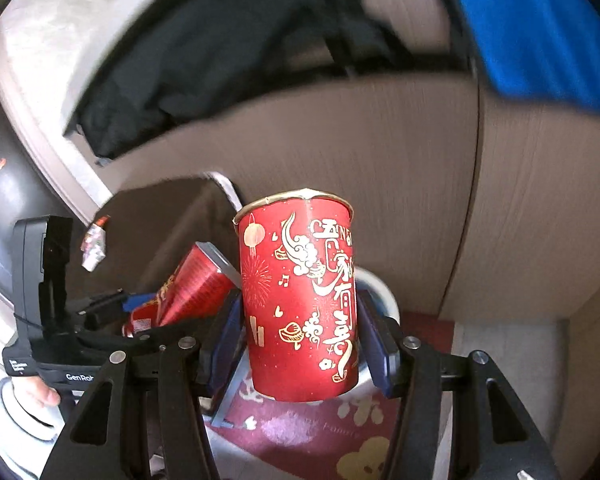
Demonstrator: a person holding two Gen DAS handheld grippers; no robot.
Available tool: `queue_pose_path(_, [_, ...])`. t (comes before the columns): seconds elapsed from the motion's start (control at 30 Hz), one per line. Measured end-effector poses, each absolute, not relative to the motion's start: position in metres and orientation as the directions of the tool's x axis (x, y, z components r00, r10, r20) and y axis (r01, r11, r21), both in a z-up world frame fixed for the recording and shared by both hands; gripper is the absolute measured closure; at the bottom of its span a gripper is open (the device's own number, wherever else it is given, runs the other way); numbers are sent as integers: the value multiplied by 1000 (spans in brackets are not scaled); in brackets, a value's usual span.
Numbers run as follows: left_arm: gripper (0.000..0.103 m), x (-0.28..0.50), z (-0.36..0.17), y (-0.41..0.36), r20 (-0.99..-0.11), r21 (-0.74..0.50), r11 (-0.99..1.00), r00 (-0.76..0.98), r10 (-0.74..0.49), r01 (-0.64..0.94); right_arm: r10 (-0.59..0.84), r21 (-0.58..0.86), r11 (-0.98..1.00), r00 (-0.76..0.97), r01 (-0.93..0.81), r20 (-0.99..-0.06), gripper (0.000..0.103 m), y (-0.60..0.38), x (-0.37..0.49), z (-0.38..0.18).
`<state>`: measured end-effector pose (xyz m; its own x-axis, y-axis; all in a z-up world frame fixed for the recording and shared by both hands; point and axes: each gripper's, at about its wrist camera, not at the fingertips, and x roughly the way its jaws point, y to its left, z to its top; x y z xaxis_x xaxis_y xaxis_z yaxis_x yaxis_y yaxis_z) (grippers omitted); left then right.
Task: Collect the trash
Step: 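Carry the can and cup over the bin and open both grippers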
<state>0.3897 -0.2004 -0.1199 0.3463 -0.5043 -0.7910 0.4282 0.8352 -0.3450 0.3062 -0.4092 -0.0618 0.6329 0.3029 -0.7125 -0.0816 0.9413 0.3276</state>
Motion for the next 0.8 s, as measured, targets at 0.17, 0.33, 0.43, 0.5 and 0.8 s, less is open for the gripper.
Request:
queue_pose_path(0.17, [24, 417, -161, -203, -812, -430, 825, 242, -531, 367, 336, 379, 924, 556, -39, -761, 51, -416, 344, -121])
queue_pose_path(0.33, [24, 436, -189, -207, -825, -471, 818, 164, -541, 330, 371, 428, 904, 495, 3, -786, 50, -419, 371, -165])
queue_pose_path(0.43, [24, 445, -199, -207, -827, -480, 823, 155, -540, 304, 392, 453, 891, 463, 23, -795, 48, -421, 381, -185])
queue_pose_path(0.5, [24, 448, -204, -206, -838, -475, 828, 136, -529, 297, 405, 473, 880, 447, 45, -797, 48, -423, 387, -194])
queue_pose_path(0.8, [24, 453, -197, -197, -850, -418, 861, 208, -483, 289, 429, 541, 831, 468, 132, -773, 46, -443, 394, -207])
